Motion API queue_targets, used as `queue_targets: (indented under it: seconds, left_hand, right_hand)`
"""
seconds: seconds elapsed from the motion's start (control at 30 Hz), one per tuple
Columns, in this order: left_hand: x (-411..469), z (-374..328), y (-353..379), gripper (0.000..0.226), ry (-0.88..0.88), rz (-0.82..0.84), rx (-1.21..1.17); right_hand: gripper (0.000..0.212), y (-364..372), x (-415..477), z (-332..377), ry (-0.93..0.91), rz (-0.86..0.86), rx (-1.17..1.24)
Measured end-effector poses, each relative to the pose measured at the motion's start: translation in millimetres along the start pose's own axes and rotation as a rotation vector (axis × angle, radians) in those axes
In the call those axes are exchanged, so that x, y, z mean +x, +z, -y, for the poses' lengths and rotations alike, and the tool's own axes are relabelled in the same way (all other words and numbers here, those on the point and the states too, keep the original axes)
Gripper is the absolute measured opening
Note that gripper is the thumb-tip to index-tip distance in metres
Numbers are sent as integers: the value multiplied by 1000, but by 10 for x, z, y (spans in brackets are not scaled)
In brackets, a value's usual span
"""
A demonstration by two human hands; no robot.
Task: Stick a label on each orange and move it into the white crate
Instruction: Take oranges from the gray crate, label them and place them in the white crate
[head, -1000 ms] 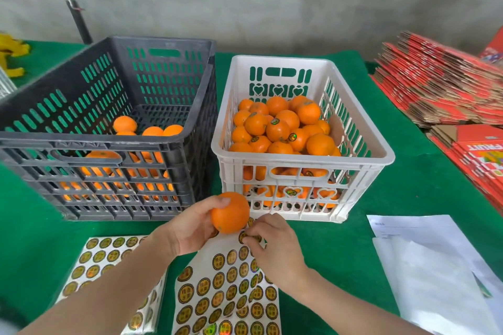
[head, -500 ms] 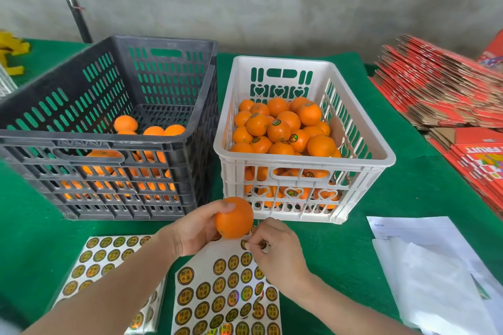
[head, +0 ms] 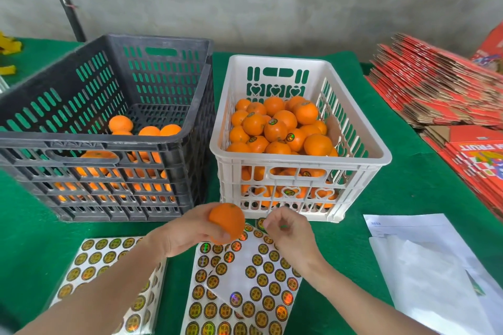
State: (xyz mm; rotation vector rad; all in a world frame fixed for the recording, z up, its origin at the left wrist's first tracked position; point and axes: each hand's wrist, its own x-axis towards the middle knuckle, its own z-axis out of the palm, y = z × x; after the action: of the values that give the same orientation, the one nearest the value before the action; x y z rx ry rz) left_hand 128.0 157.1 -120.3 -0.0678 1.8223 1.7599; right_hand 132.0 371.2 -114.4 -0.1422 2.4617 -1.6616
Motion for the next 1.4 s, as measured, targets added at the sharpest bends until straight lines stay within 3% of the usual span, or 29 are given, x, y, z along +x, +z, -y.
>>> queue_targets:
  seconds: [0.13, 0.23, 0.37, 0.43, 0.77, 1.0, 1.1, 1.17, 1.27, 1.4]
  left_hand:
    - [-79, 25, 66, 105, 62, -3, -389]
    - [-127, -16, 188, 99, 72, 6, -616]
    - [-156, -90, 300, 77, 37, -14, -804]
    - [-169, -108, 317, 66, 46, -18, -804]
    - [-187, -133, 293, 62, 41, 1, -791]
    - [-178, -141, 269, 96, 17, 10, -735]
    - [-194, -197, 263, 106, 2, -7, -711]
    - [-209, -284, 280, 101, 35, -10, -697]
    - [-219, -505, 324, 81, 171, 36, -632]
    - [-142, -917, 373, 65, 365, -51, -387]
  right_hand:
    - [26, -82, 5, 209, -31, 41, 192]
    - [22, -89, -19, 366, -96, 134, 217]
    - [21, -39, -50, 507, -242, 195, 10]
    - [23, -4, -48, 547, -304, 191, -120]
    - [15, 90, -4, 583, -413, 131, -381]
    - [18, 131, -34, 584, -430, 61, -415]
    - [46, 79, 3, 651, -334, 70, -328]
    - [58, 25, 36, 695, -335, 88, -277]
    - [62, 3, 27, 764, -493, 165, -220]
    - [69, -30, 153, 877, -679, -11, -174]
